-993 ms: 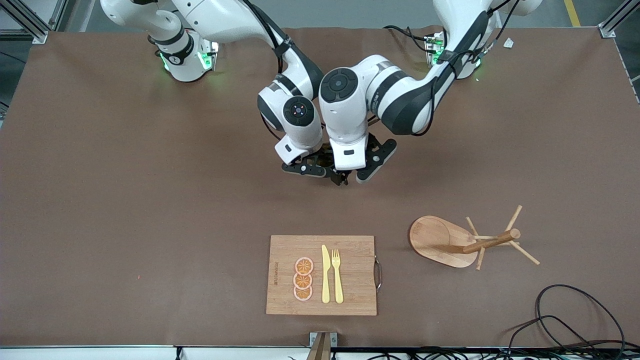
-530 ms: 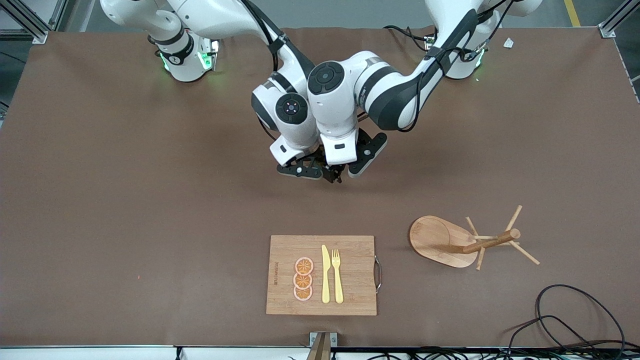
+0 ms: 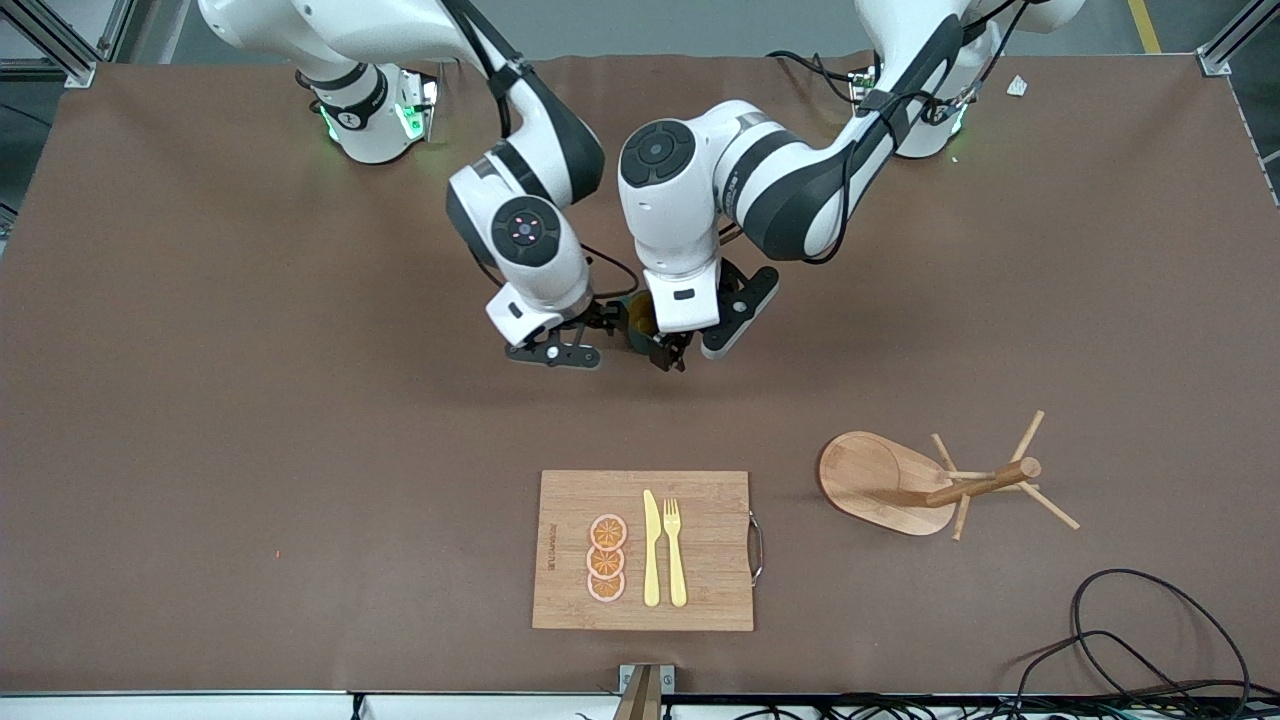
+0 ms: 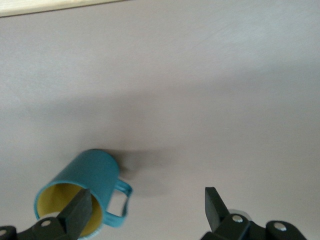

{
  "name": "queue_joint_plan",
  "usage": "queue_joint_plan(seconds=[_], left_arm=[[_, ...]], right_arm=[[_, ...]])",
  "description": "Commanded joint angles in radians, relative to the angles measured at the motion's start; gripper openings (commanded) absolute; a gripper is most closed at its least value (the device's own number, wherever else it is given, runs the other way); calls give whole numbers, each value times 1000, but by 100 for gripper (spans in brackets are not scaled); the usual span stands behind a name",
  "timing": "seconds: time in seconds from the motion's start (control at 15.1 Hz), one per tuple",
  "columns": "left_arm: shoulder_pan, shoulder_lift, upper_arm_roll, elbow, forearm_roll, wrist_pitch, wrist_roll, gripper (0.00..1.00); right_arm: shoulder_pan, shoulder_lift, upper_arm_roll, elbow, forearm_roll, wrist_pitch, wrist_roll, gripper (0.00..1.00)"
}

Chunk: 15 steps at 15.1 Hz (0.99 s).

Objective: Pass cup and hang on rack

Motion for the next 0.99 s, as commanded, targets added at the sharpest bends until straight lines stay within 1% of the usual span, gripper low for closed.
queue_joint_plan(seconds=[0.0, 0.2, 0.33, 0.46, 0.66, 0.86, 0.93], left_arm=[[-20, 31, 1, 50, 16, -5, -50, 100], [-64, 102, 7, 128, 21, -3, -130, 100], [-106, 130, 23, 146, 25, -3, -162, 100], [-178, 137, 82, 153, 28, -3, -199, 100], [-317, 177, 197, 177, 25, -3, -262, 100], [-402, 234, 237, 212, 27, -3, -320, 100], [-431, 255, 257, 228, 27, -3, -349, 100]], right_arm=[[-70, -81, 13, -27, 7, -89, -105, 100], [-136, -135, 13, -27, 7, -182, -213, 100], [-169, -171, 13, -27, 7, -236, -256, 100], [-202, -207, 12, -27, 7, -279, -271, 100], [-261, -256, 12, -25, 5, -348, -325, 100], [-335, -303, 12, -27, -5, -411, -339, 100], [-356, -314, 12, -27, -24, -434, -339, 100]])
